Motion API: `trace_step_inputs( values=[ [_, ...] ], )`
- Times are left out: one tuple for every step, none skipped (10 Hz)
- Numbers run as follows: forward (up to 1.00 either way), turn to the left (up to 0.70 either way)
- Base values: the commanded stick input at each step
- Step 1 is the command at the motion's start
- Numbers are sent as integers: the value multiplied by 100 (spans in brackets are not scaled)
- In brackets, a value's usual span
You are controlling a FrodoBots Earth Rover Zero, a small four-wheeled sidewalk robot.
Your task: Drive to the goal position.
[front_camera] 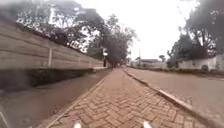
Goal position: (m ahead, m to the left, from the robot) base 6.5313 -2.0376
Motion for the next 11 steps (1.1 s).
trace_step_inputs(
  values=[
    [70,-34],
    [70,9],
    [70,6],
    [70,4],
    [70,2],
    [70,0],
    [70,0],
    [70,0],
    [70,2],
    [70,5],
    [70,-35]
  ],
)
